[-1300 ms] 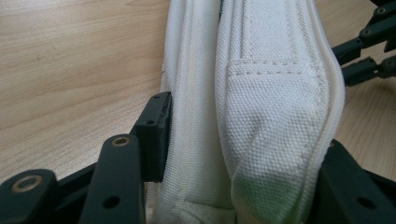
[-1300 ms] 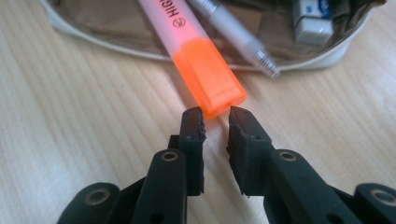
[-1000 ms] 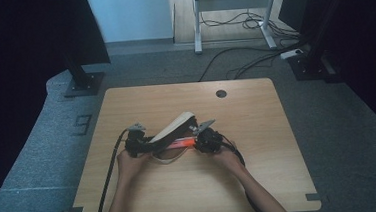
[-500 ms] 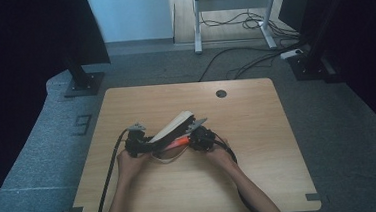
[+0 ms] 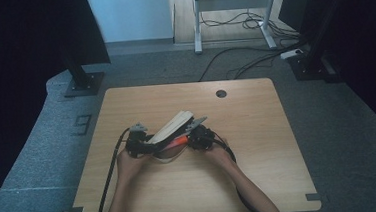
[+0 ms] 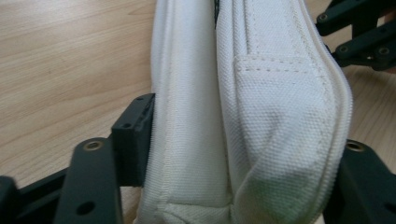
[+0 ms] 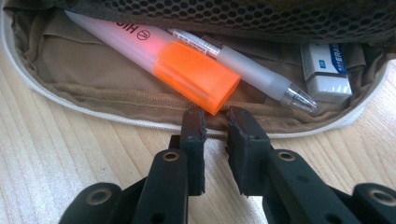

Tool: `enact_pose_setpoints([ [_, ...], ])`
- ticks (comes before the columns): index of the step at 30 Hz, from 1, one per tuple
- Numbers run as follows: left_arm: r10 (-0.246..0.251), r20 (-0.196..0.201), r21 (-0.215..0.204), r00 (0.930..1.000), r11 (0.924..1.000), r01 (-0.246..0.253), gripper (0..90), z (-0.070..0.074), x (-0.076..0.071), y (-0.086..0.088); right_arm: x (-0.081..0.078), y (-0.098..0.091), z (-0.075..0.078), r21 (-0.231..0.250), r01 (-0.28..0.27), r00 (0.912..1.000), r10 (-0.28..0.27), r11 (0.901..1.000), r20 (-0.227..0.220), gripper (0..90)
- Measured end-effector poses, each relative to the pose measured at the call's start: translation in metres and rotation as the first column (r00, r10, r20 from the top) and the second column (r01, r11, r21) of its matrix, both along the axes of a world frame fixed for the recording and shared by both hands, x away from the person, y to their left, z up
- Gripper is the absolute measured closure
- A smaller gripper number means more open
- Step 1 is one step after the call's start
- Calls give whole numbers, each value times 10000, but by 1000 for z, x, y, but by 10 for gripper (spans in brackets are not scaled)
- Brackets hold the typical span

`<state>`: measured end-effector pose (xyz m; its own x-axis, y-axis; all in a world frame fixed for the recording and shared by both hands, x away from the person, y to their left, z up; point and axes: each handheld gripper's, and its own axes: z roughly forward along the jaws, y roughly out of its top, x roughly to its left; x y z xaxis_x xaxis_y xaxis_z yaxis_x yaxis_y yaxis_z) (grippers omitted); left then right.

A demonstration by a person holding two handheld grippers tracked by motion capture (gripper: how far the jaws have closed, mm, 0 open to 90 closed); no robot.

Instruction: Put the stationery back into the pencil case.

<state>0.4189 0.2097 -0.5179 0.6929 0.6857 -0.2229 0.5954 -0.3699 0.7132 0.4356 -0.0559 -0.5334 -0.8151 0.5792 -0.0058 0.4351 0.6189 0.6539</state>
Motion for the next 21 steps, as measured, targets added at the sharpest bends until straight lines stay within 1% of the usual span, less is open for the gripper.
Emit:
enact_pose_setpoints([
  [4, -139, -141, 21, 9998, 9999, 139, 295, 2, -3, -3, 0, -1, 1, 14, 53, 10000, -53, 10000, 20, 729],
  [5, -175, -138, 69, 9998, 9998, 176, 271, 3, -4, -4, 1, -2, 1, 55, 82, 10000, -82, 10000, -25, 728],
  [6, -185, -132, 126, 9997, 9997, 187, 271, 4, -5, -5, 1, -2, 1, 55, 82, 10000, -82, 10000, -25, 728],
  [8, -234, -52, 224, 9997, 9995, 235, 243, 7, -8, -8, 1, -3, 1, 40, 84, 10000, -84, 10000, -36, 737],
  [9, -228, -2, 287, 9997, 9993, 228, 243, 8, -9, -8, 1, -3, 1, 40, 84, 10000, -84, 10000, -36, 737],
  [10, -170, 176, 388, 9997, 9991, 163, 240, 10, -11, -10, 1, -3, 1, 71, 77, 10000, -76, 9999, -28, 750],
  [13, -196, 289, 391, 9994, 9991, 185, 241, 12, -13, -10, 0, -2, 2, 131, 86, 10000, -86, 9999, -6, 762],
  [14, -214, 355, 346, 9991, 9992, 202, 241, 13, -14, -10, 0, -2, 2, 131, 86, 10000, -86, 9999, -6, 762],
  [15, -309, 455, 163, 9985, 9994, 302, 241, 15, -15, -10, 0, -2, 2, 137, 49, 10000, -49, 9999, 10, 763],
  [16, -309, 455, 163, 9985, 9994, 302, 238, 15, -15, -10, 0, -2, 2, 137, 49, 10000, -49, 9999, 10, 763],
  [17, -387, 476, 68, 9981, 9992, 384, 238, 16, -16, -10, 0, -2, 2, 147, 57, 10000, -58, 9999, 15, 762],
  [18, -515, 545, -136, 9972, 9985, 523, 243, 17, -17, -10, 0, -2, 2, 191, 35, 10000, -35, 9998, 29, 763],
  [19, -819, 512, -708, 9953, 9938, 854, 248, 19, -17, -10, 0, -1, 2, 230, 48, 10000, -48, 9997, -1, 763],
  [21, -888, 543, -747, 9946, 9929, 927, 254, 21, -19, -13, 0, -1, 2, 214, 37, 10000, -37, 9998, 4, 763],
])
